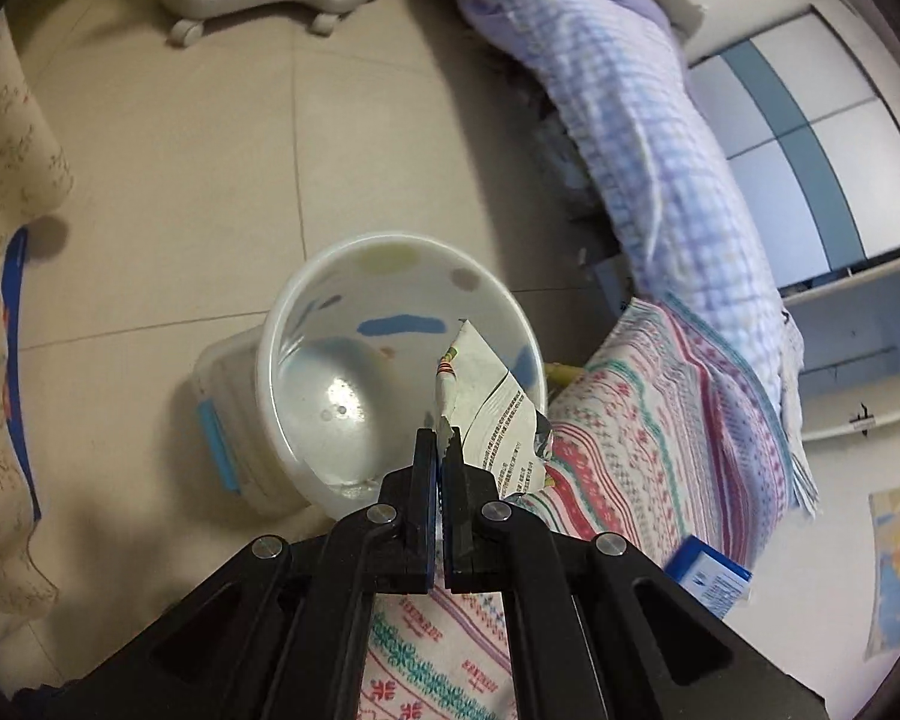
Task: Collect trash
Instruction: 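Carry both items over the white bin and open both tools to drop them, then grasp crumpled tissue with the left tool while the right tool grasps a white tissue ball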
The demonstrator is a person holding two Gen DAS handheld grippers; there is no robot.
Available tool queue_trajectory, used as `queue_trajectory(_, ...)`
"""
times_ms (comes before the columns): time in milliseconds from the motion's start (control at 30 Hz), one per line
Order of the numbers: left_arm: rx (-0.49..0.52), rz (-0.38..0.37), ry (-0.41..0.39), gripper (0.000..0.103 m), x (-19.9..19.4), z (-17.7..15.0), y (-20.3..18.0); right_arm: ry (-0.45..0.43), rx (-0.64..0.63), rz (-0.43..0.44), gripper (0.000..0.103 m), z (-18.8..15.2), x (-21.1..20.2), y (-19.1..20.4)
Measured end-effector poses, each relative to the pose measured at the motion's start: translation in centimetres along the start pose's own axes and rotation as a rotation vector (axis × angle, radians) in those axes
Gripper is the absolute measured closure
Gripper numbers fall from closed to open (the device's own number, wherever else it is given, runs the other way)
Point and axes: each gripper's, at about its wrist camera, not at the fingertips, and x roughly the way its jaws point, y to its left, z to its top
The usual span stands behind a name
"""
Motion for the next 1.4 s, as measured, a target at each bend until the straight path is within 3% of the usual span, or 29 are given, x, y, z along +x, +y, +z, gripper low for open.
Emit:
queue_trajectory(167,-0.096,-0.012,0.029,0.101,1.6,0.6,1.1,0.055,0.003,0.016,0.082,1.1,5.1,2.4)
queue_trajectory(300,-0.153,-0.039,0.04,0.097,1.7,1.0,2.0,0.068,-0.008,0.016,0.081,2.1,6.8,3.3)
queue_trajectory(400,-0.199,-0.032,0.028,0.072,1.4,1.4,3.2,0.072,-0.022,0.023,0.081,2.8,7.8,4.1)
queue_trajectory(433,-0.222,-0.027,0.017,0.056,1.2,1.5,3.7,0.074,-0.028,0.029,0.081,2.9,8.2,4.4)
queue_trajectory(467,-0.24,-0.025,0.006,0.048,1.0,1.6,4.0,0.075,-0.032,0.033,0.08,2.9,8.4,4.7)
queue_trajectory(633,-0.326,-0.039,-0.036,0.047,0.4,1.9,5.9,0.105,-0.055,0.068,0.072,3.0,10.5,6.1)
queue_trajectory(700,-0.361,-0.044,-0.018,0.047,0.8,1.9,6.6,0.105,-0.047,0.092,0.048,2.8,10.6,6.1)
queue_trajectory(867,-0.381,-0.054,-0.006,0.047,1.2,1.7,6.6,0.083,-0.046,0.082,0.045,2.5,9.0,4.8)
queue_trajectory(1133,-0.274,-0.065,-0.02,0.047,1.0,1.0,2.9,0.058,-0.035,0.077,0.04,2.2,4.9,1.6)
queue_trajectory(1233,-0.147,-0.115,0.012,0.047,1.5,0.1,-0.6,0.049,-0.046,0.057,0.04,2.0,2.6,0.4)
queue_trajectory(1400,0.223,-0.133,0.077,0.047,2.7,-4.2,-9.3,0.015,-0.052,-0.025,0.039,2.4,-3.3,-2.9)
